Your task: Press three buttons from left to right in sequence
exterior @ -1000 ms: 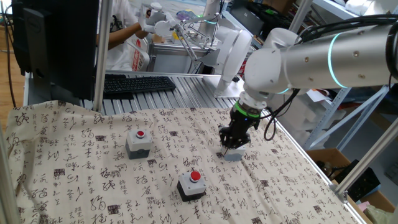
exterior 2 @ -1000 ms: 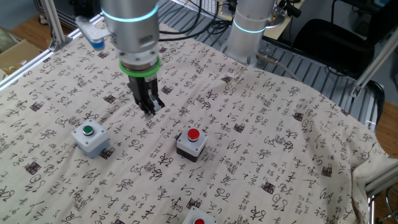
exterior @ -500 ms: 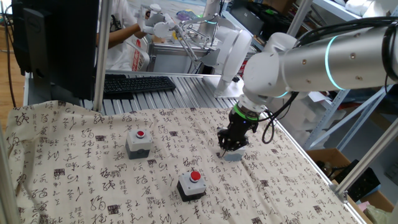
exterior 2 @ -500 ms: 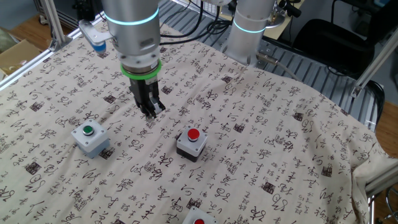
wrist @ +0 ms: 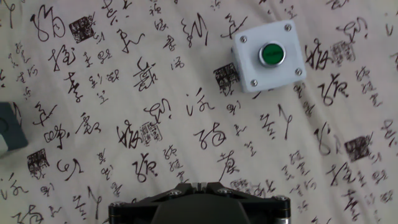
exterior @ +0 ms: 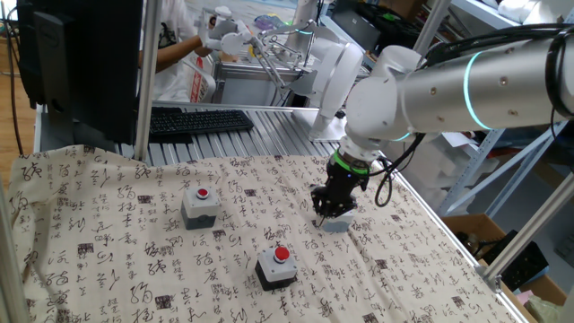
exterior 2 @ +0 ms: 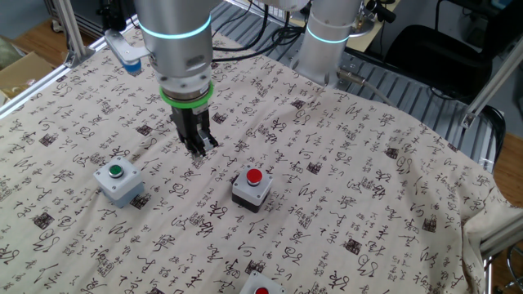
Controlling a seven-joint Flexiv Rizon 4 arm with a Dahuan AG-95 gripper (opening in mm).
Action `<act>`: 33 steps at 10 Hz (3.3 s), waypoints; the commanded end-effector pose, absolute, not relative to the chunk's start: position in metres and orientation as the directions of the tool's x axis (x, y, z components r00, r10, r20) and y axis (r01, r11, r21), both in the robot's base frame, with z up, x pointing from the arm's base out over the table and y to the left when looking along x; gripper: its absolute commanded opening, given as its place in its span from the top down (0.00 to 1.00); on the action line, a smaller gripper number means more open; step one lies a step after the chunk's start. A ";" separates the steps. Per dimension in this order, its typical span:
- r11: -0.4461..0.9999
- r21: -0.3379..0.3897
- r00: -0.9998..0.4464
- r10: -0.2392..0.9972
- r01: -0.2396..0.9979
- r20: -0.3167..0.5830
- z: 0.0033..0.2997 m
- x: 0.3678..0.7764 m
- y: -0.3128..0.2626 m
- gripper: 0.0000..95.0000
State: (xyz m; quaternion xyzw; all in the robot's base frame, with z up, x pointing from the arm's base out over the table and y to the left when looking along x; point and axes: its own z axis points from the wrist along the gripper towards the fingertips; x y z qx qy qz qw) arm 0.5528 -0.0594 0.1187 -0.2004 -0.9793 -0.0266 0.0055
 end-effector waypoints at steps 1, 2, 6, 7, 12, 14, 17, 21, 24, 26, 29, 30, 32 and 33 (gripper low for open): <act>0.920 0.038 -0.920 0.391 0.391 0.015 0.119 0.552 -0.059 1.00; 0.922 0.025 -0.922 0.386 0.386 0.009 0.119 0.552 -0.059 1.00; 0.928 -0.028 -0.929 0.371 0.371 -0.015 0.119 0.552 -0.059 1.00; 0.929 -0.033 -0.930 0.367 0.368 -0.017 0.119 0.552 -0.059 1.00; 0.943 -0.014 -0.943 0.332 0.333 -0.015 0.119 0.552 -0.059 1.00; 0.949 -0.011 -0.949 0.314 0.314 -0.015 0.119 0.552 -0.059 1.00; 0.960 -0.009 -0.960 0.281 0.281 -0.018 0.119 0.552 -0.059 1.00; 0.969 0.012 -0.968 0.249 0.249 -0.019 0.119 0.552 -0.059 1.00; 0.970 0.019 -0.970 0.241 0.241 -0.014 0.119 0.552 -0.058 1.00; 0.971 0.015 -0.971 0.239 0.239 -0.012 0.121 0.551 -0.054 1.00; 0.969 0.014 -0.969 0.248 0.247 -0.004 0.121 0.550 -0.045 1.00; 0.967 0.017 -0.967 0.256 0.256 -0.002 0.121 0.549 -0.039 1.00; 0.960 0.013 -0.960 0.281 0.281 0.003 0.123 0.544 -0.025 1.00; 0.957 0.012 -0.957 0.290 0.290 0.005 0.123 0.541 -0.020 1.00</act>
